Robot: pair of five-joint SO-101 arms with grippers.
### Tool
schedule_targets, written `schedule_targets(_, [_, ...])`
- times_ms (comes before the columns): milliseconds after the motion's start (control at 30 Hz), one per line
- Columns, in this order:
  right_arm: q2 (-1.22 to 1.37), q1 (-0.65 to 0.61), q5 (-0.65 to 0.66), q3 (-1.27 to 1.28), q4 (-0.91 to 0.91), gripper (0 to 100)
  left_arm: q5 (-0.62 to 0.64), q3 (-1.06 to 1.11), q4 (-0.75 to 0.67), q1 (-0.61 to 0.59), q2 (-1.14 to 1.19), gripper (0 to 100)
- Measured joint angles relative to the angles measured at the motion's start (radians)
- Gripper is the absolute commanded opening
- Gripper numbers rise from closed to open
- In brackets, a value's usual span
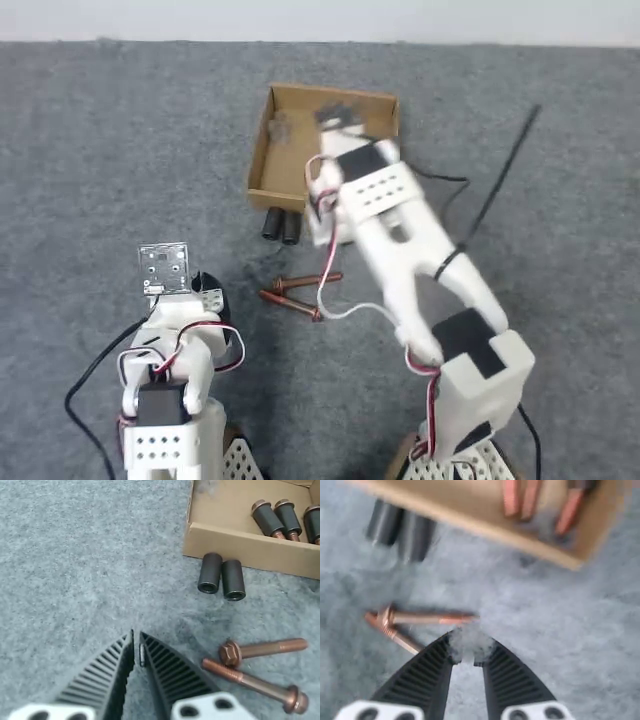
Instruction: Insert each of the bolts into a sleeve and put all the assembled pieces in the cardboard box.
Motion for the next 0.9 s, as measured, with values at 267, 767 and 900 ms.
schedule_targets(267, [-0.011, -0.054, 0.0, 0.155, -0.276, 6.1, 0.0, 0.0, 0.0, 0.0, 0.0, 1])
schedule_targets(767, [-0.008, -0.091, 0.0, 0.218, -0.549, 12.5, 0.0, 0.0, 0.0, 0.0, 0.0, 1])
schedule_targets(900, [0.046, -0.109, 0.0, 0.218, -0.618, 12.6, 0.0, 0.0, 0.0, 0.0, 0.0, 1])
